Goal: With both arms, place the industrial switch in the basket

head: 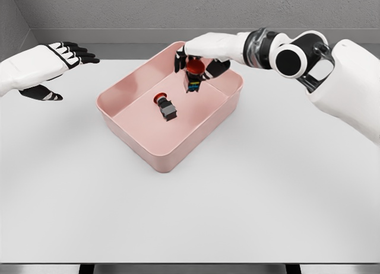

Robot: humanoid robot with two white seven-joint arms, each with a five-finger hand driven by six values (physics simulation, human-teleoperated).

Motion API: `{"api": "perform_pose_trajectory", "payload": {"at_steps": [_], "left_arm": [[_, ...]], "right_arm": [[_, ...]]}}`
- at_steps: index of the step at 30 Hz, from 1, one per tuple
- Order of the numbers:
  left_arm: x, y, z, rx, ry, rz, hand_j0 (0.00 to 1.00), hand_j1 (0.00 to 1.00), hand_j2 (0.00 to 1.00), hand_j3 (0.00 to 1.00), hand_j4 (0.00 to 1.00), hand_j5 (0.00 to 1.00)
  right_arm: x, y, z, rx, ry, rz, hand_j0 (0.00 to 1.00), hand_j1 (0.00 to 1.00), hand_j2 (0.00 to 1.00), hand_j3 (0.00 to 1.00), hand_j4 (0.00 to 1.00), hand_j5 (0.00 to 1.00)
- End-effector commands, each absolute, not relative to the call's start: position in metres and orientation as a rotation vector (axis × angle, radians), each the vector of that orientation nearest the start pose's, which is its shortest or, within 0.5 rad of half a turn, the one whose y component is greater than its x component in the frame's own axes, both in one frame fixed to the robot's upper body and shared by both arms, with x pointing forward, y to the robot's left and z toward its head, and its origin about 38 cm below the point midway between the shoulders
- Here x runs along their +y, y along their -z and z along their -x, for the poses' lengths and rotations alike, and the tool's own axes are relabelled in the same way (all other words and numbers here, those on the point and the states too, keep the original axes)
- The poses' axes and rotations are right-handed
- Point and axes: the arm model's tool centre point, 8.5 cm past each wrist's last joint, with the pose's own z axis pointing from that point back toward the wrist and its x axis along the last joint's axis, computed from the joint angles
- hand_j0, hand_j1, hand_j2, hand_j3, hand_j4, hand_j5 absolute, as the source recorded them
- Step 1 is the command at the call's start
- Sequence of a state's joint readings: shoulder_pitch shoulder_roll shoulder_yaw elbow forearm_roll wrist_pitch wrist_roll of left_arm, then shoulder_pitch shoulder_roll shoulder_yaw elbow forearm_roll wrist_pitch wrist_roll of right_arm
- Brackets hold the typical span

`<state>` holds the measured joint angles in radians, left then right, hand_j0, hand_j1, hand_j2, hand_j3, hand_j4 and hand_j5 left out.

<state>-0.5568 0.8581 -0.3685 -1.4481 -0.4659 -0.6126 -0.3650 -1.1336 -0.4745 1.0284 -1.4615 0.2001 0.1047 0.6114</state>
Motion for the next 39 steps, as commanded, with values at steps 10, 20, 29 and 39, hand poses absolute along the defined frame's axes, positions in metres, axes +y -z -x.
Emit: {"api": "perform_pose_trajectory", "payload": {"at_steps": [10, 20, 29, 39], "left_arm": [[0.356, -0.267, -0.436, -1.578, 1.892, -0.7, 1.0, 1.0, 1.0, 1.0, 1.0, 1.0], [0.357, -0.261, -0.435, -1.562, 1.897, -0.684, 1.0, 1.0, 1.0, 1.0, 1.0, 1.0], [0.358, -0.26, -0.433, -1.558, 1.894, -0.681, 1.0, 1.0, 1.0, 1.0, 1.0, 1.0], [0.361, -0.26, -0.433, -1.553, 1.894, -0.686, 1.0, 1.0, 1.0, 1.0, 1.0, 1.0]], "right_arm": [[-0.138, -0.327, -0.489, -1.389, -1.863, 0.424, 1.0, 1.0, 1.0, 1.0, 1.0, 1.0], [-0.275, -0.345, -0.446, -1.447, -1.776, 0.572, 1.0, 1.0, 1.0, 1.0, 1.0, 1.0], [-0.333, -0.303, -0.405, -1.434, -1.902, 0.512, 1.0, 1.0, 1.0, 1.0, 1.0, 1.0], [-0.331, -0.295, -0.402, -1.435, -1.92, 0.485, 1.0, 1.0, 1.0, 1.0, 1.0, 1.0]]}}
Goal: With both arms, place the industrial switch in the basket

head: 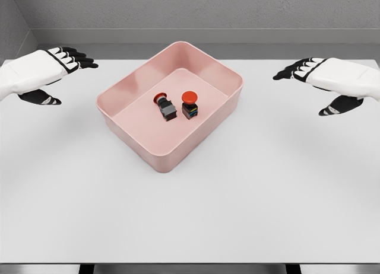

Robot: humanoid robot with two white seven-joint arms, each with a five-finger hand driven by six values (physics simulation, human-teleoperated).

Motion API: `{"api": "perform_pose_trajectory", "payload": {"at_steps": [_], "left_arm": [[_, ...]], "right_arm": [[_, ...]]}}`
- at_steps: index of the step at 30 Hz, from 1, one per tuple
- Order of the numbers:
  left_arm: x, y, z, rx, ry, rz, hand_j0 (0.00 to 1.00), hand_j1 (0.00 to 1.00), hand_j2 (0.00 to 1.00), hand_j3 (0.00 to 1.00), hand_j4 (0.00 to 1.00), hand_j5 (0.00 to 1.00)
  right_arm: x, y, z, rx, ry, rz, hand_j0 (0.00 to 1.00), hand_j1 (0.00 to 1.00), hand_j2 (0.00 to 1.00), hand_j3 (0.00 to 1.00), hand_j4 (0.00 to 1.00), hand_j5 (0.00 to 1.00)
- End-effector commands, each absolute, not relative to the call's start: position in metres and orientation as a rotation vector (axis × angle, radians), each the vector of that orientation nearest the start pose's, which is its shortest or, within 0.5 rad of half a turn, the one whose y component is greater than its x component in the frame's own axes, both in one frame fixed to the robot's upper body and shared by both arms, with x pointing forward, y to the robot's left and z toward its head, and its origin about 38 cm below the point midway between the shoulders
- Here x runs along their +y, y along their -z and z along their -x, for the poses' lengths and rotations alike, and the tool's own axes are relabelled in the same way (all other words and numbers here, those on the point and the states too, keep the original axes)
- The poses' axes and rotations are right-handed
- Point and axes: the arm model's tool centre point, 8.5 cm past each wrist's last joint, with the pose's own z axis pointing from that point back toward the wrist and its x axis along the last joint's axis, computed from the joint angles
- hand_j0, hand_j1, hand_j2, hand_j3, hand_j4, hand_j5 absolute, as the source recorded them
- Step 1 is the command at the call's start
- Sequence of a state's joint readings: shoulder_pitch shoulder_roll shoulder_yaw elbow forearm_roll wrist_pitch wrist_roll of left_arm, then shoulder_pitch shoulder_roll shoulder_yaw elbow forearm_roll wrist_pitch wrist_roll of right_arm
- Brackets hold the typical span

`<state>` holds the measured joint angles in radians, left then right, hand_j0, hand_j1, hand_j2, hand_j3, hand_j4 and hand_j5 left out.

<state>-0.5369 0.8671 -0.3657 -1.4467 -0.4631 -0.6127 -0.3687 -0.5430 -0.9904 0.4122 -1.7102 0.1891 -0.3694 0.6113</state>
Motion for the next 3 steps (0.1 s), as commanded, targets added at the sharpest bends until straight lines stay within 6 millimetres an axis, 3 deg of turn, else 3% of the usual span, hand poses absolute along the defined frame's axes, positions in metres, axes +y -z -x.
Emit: {"api": "perform_pose_trajectory", "payload": {"at_steps": [1, 3], "left_arm": [[0.3606, -0.2605, -0.4332, -1.553, 1.894, -0.686, 1.0, 1.0, 1.0, 1.0, 1.0, 1.0], [0.3606, -0.2605, -0.4332, -1.553, 1.894, -0.686, 1.0, 1.0, 1.0, 1.0, 1.0, 1.0]], "right_arm": [[-0.3305, -0.2947, -0.4022, -1.435, -1.92, 0.485, 1.0, 1.0, 1.0, 1.0, 1.0, 1.0], [-0.3305, -0.2947, -0.4022, -1.435, -1.92, 0.485, 1.0, 1.0, 1.0, 1.0, 1.0, 1.0]]}}
